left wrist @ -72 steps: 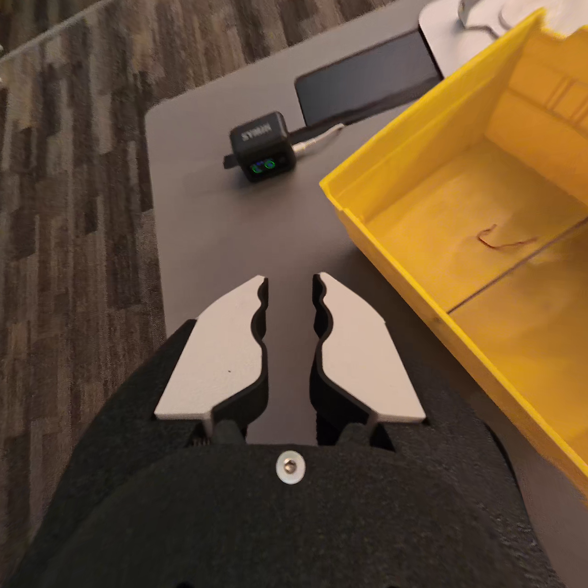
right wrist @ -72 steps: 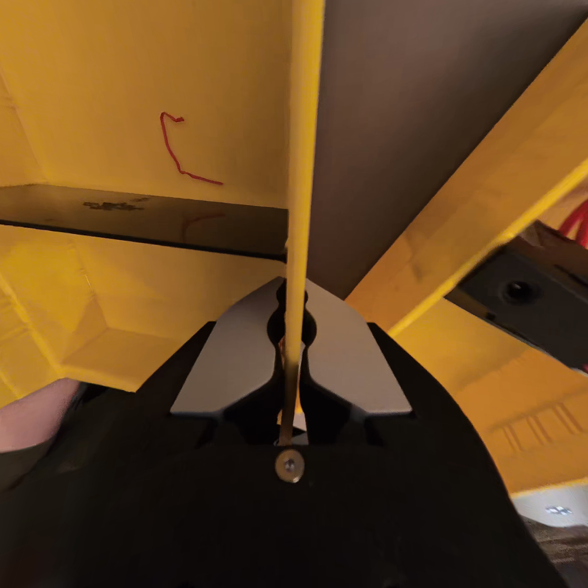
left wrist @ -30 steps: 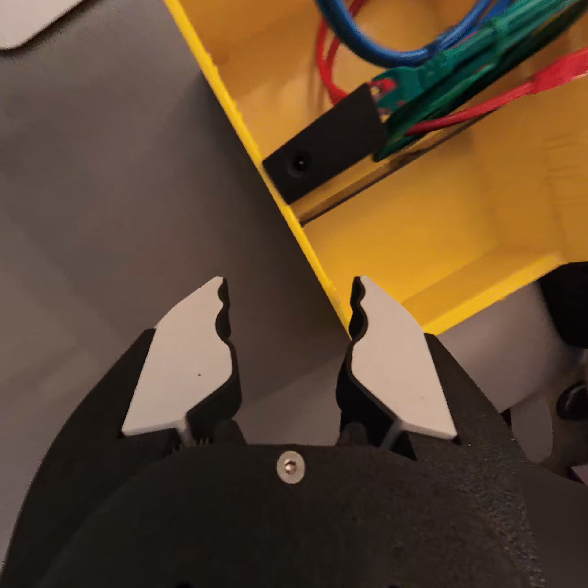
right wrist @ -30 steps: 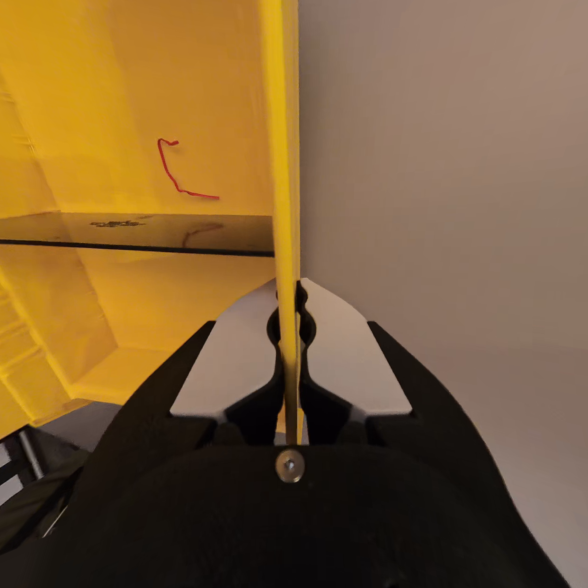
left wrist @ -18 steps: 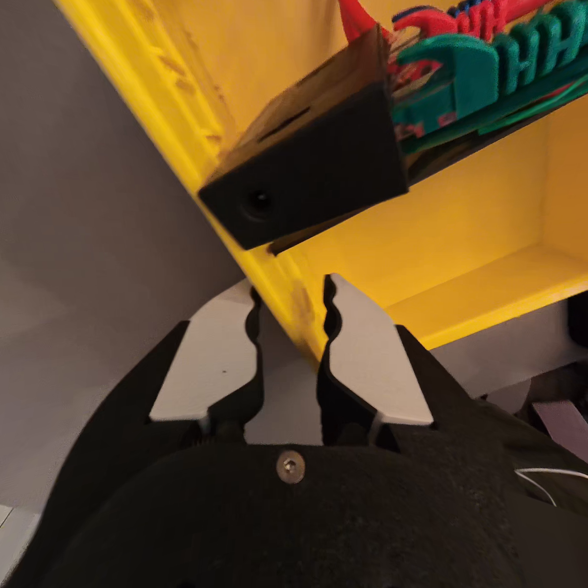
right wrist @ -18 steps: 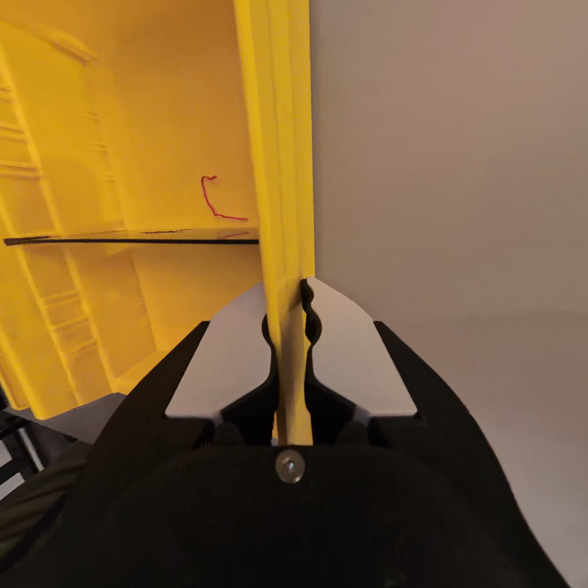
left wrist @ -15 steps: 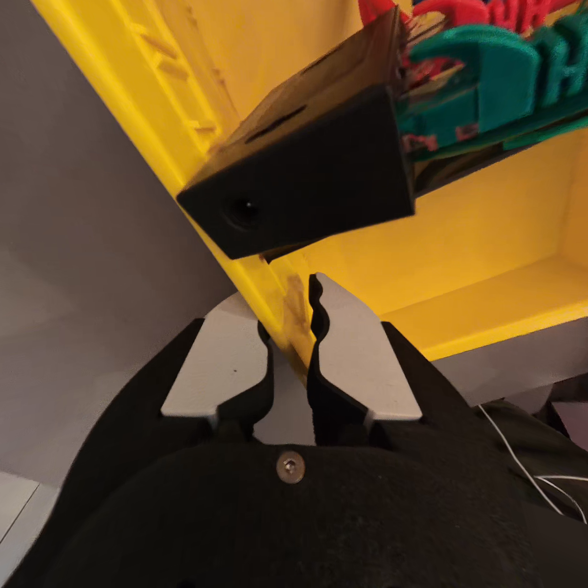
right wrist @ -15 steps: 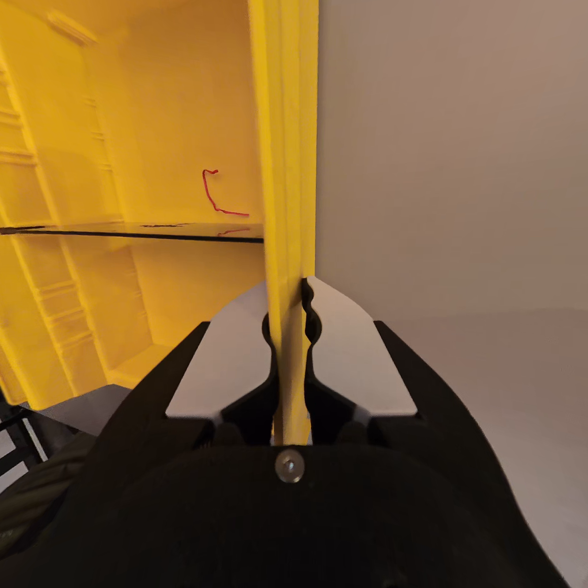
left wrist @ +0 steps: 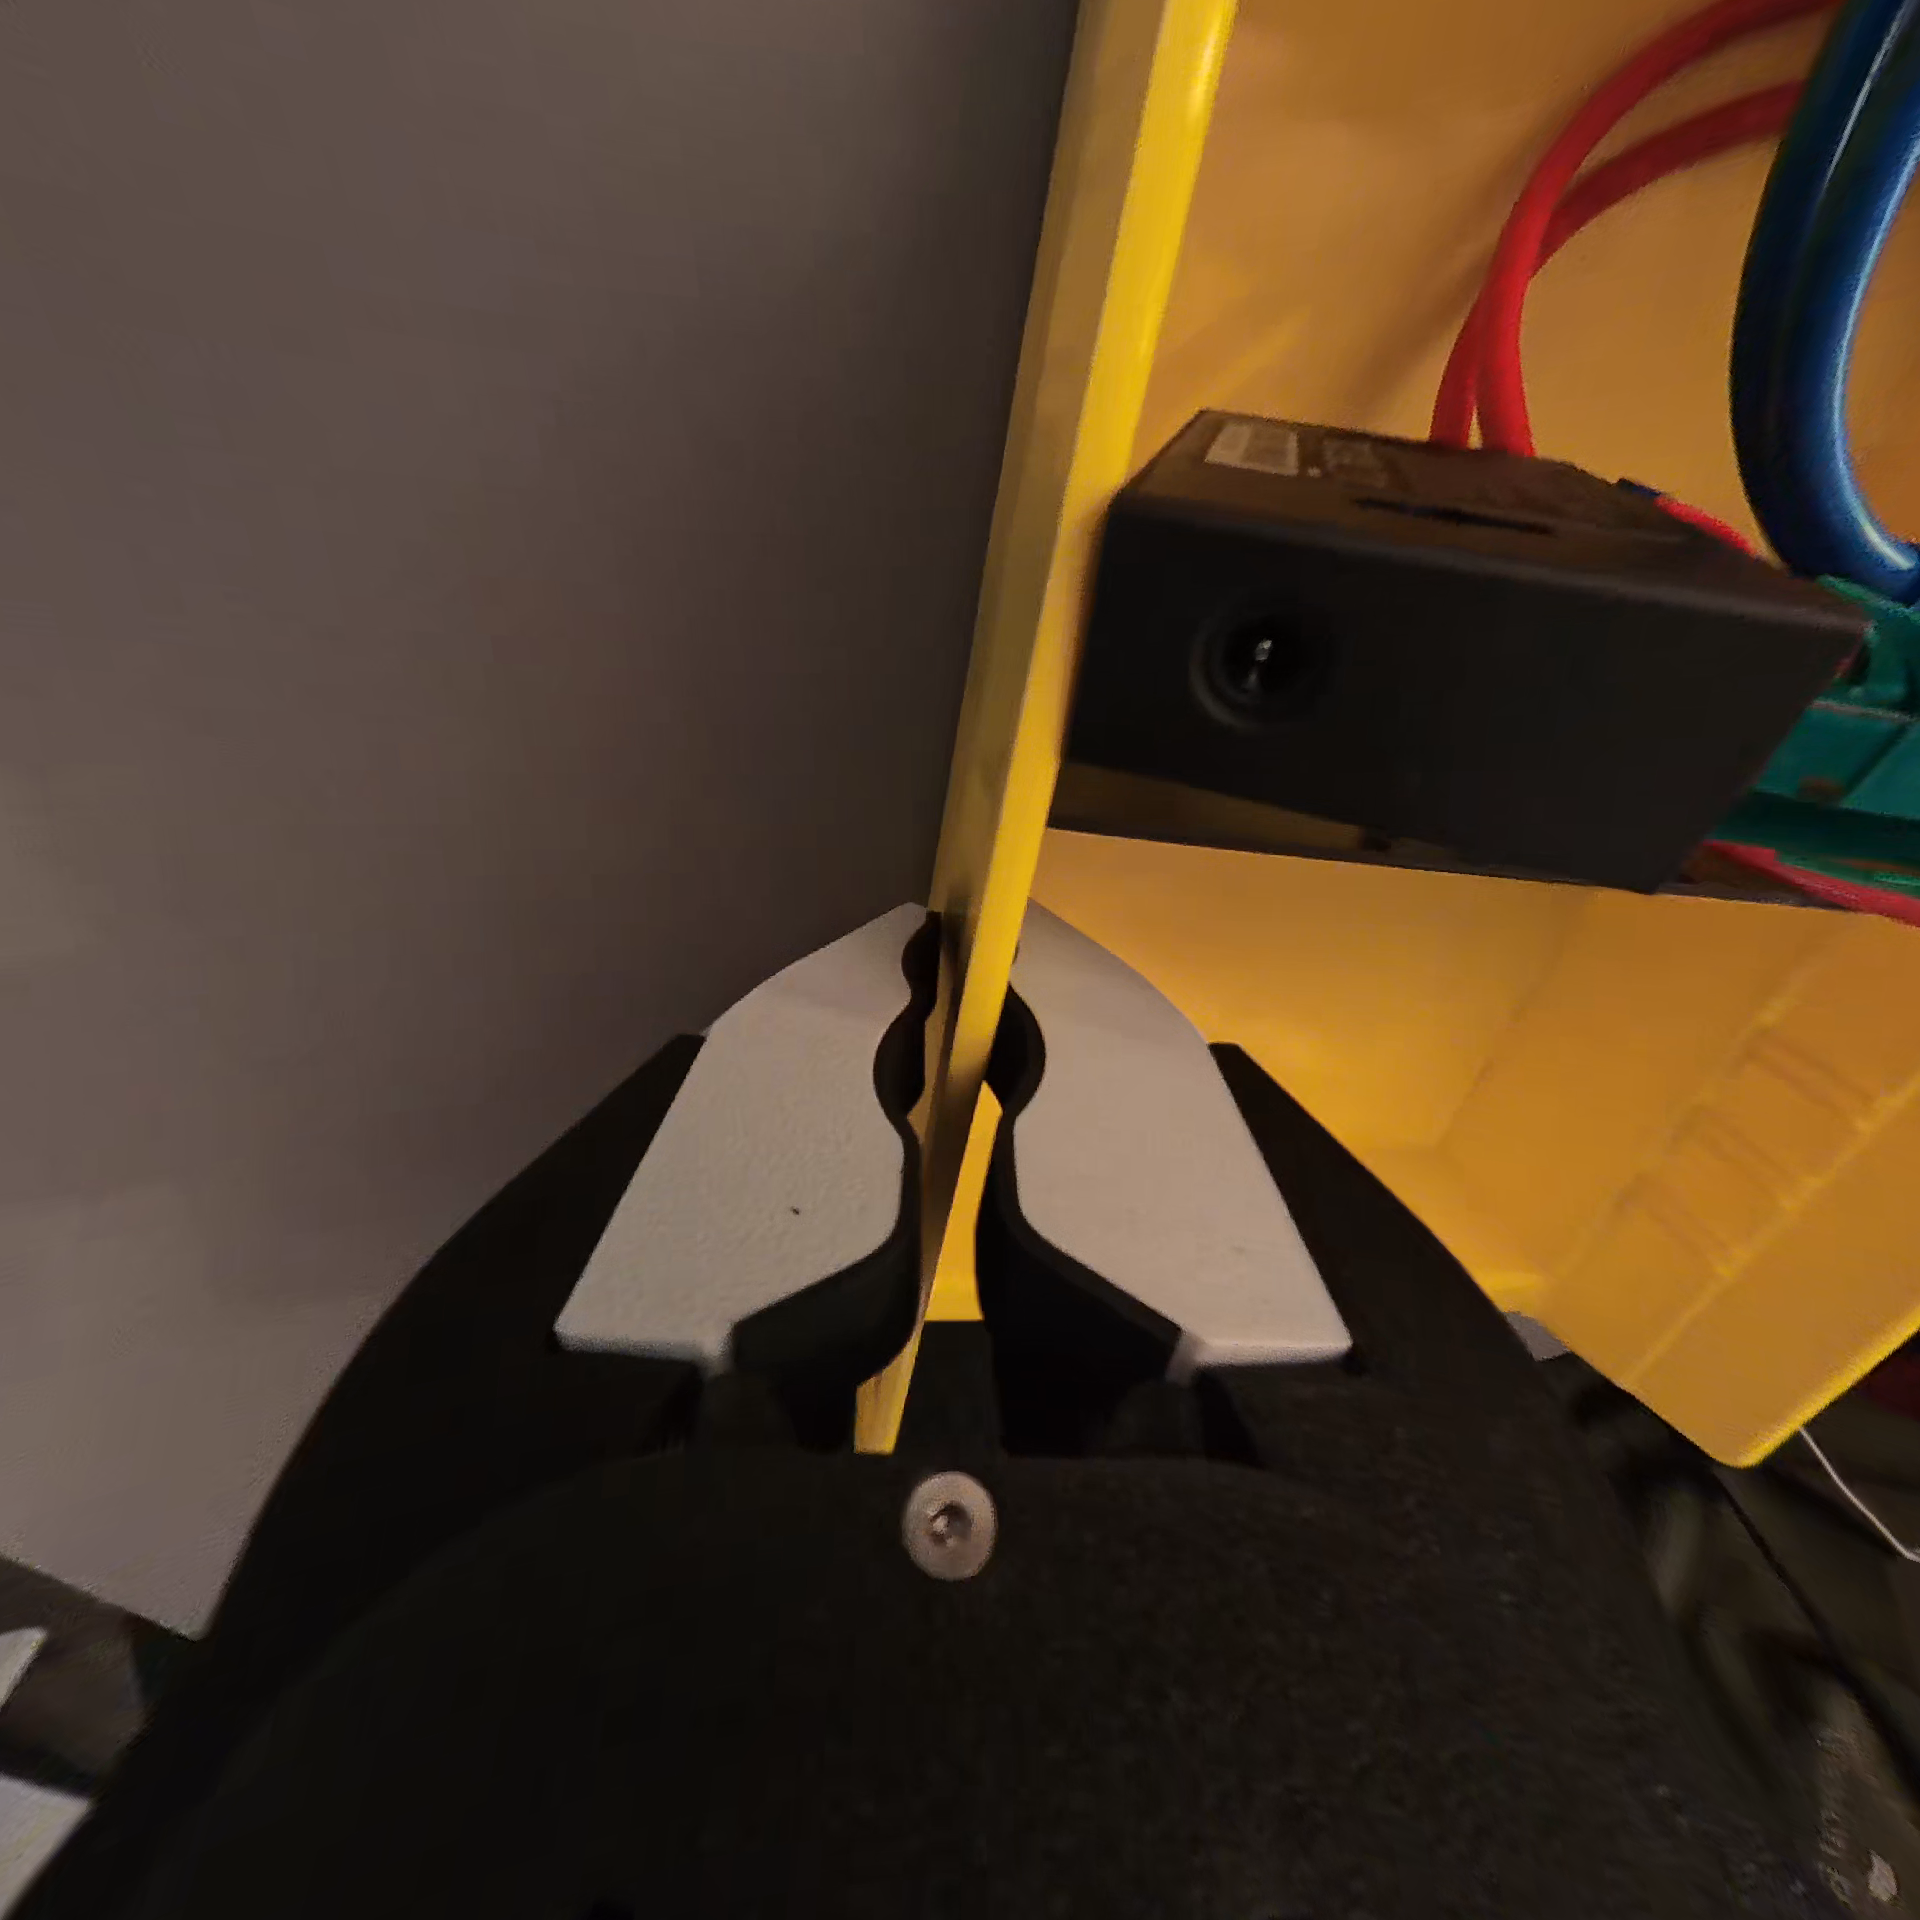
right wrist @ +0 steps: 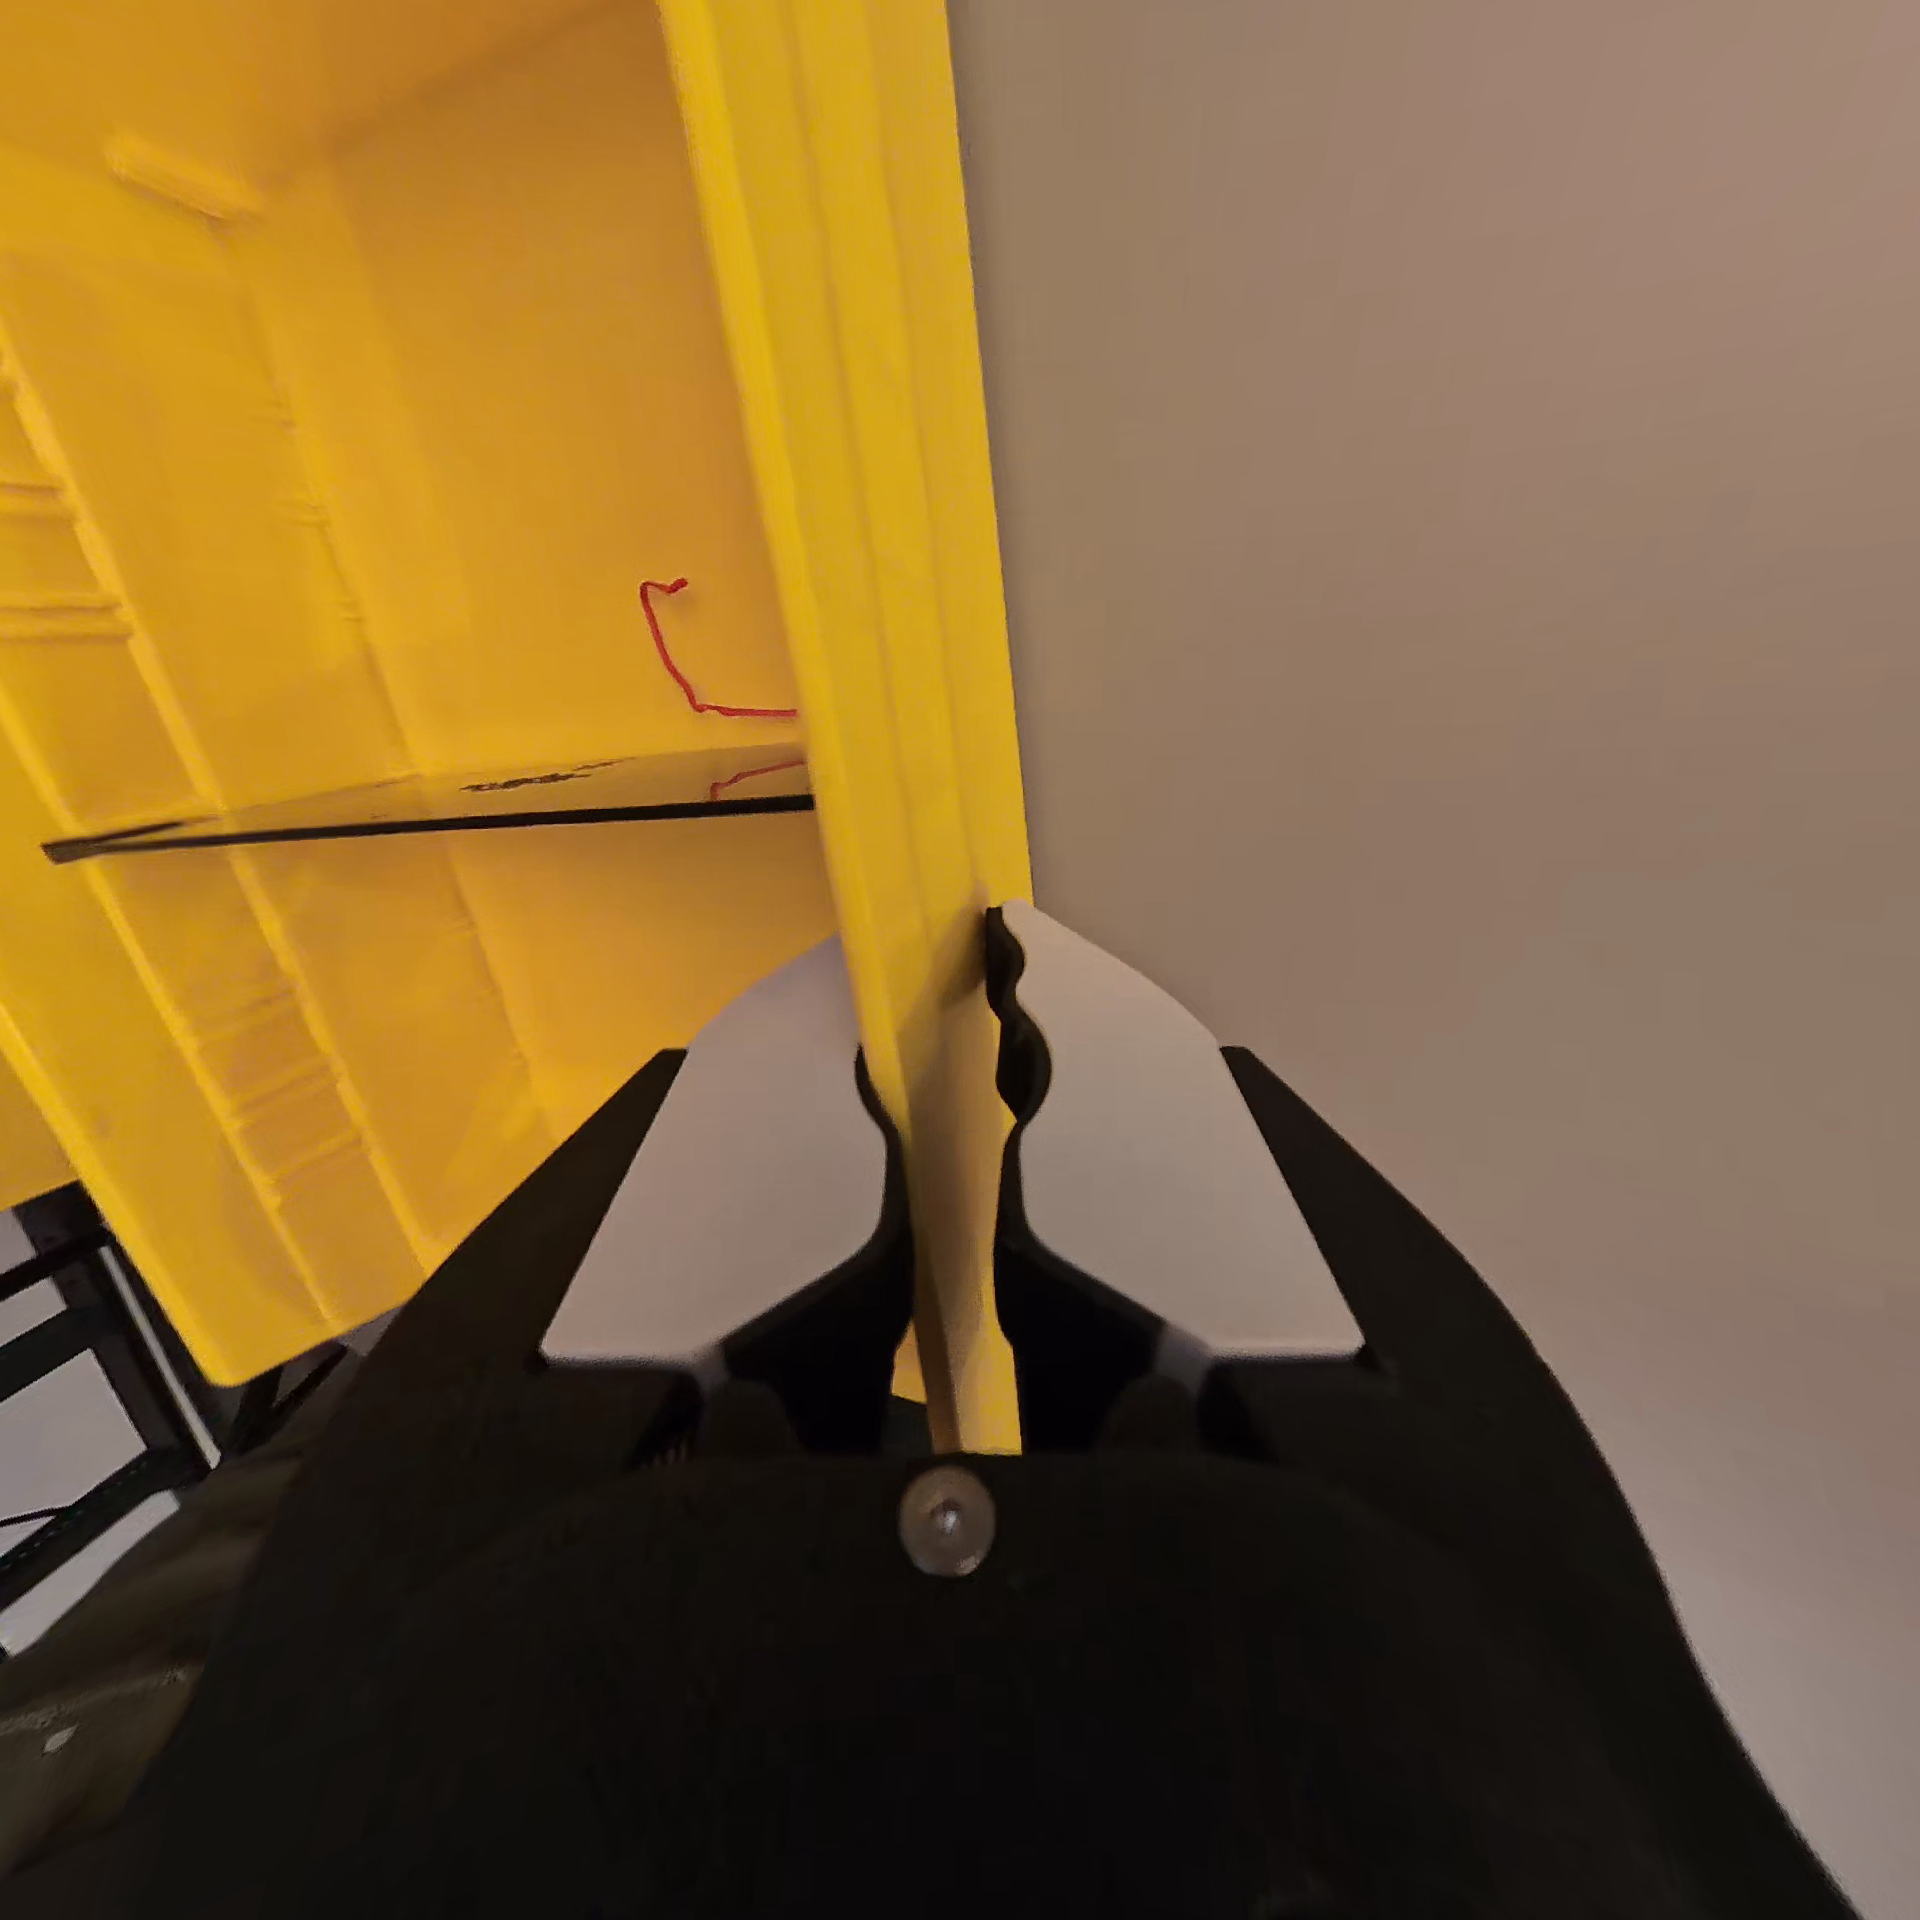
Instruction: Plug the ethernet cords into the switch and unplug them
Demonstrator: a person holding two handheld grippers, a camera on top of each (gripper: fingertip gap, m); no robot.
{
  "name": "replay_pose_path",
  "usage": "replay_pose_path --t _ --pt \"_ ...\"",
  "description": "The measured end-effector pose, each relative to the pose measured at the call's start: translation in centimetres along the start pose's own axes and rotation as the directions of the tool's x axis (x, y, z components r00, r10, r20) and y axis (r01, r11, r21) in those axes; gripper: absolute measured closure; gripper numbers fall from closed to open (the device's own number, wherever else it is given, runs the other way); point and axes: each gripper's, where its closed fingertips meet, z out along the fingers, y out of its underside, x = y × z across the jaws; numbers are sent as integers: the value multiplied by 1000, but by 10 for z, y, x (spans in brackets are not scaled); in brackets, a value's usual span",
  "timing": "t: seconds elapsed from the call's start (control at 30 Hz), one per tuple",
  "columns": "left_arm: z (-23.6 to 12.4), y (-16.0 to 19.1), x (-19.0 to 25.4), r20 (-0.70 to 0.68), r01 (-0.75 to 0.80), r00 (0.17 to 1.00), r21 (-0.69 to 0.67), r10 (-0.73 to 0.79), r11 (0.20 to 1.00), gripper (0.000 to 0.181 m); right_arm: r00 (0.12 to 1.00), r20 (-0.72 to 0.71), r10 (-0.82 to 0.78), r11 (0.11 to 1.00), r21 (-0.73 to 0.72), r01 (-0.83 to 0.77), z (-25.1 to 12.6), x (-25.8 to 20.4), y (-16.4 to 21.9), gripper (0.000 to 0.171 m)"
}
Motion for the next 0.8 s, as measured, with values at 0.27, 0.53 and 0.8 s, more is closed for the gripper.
replay_pose_path --t 0.27,0.53,0.8 --pt "-16 48 -102 -8 201 980 77 -201 977 177 996 -13 91 995 35 -90 -1 10 -3 159" --pt "-23 62 -147 -32 316 949 97 -314 944 176 978 -6 208 976 66 -207 -12 29 13 158" --pt "-22 60 -147 -33 309 951 110 -307 945 176 997 -51 63 998 -12 -64 6 -7 0 162"
